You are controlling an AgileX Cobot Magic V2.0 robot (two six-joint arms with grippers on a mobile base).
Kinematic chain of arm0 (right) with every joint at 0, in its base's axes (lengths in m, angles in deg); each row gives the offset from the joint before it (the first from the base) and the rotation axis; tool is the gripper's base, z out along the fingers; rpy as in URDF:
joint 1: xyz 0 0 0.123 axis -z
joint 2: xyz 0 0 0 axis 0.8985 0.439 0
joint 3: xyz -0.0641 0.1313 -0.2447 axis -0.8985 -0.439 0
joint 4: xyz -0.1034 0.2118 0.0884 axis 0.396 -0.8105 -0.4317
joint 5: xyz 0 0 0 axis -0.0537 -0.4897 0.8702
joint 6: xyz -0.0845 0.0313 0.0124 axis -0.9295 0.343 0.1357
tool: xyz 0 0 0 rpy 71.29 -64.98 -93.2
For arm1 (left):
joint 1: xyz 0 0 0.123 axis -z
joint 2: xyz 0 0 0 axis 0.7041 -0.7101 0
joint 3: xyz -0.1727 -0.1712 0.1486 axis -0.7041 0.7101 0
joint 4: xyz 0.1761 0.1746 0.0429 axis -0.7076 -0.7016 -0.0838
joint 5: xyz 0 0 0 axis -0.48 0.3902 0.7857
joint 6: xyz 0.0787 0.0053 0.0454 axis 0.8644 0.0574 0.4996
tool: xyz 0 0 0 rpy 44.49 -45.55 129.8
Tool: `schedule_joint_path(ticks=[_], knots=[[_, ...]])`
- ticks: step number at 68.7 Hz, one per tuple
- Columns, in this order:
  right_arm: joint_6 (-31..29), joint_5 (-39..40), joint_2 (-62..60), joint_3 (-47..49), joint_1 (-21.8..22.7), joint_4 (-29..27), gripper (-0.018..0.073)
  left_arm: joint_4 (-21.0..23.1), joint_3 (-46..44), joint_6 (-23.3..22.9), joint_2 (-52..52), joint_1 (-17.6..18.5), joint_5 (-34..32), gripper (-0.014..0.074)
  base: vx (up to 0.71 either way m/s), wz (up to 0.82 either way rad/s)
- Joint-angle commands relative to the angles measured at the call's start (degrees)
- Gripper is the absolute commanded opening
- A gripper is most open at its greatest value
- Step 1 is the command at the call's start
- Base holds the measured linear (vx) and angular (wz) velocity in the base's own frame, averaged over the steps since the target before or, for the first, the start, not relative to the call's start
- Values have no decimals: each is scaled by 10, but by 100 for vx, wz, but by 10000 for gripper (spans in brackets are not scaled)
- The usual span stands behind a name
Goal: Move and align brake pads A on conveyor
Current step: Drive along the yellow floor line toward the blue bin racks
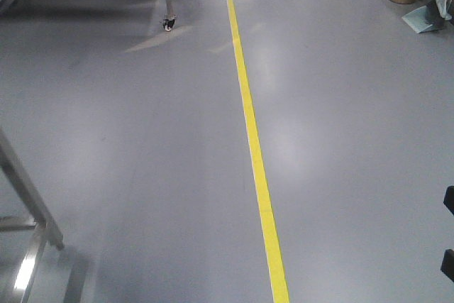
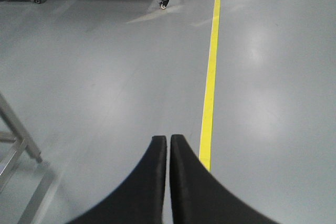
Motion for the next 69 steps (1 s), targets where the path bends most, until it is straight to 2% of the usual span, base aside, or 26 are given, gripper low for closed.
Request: schedule_joint_path(ticks=[1, 40, 69], knots=[[-5, 40, 3, 14, 2, 5, -8, -4, -14, 1, -4, 3, -42, -5, 65, -2], [-5, 40, 3, 14, 2, 5, -8, -4, -14, 1, -4, 3, -42, -5, 60, 2], [-5, 41, 3, 14, 2, 5, -8, -4, -14, 1, -4, 3, -42, -5, 40, 1]])
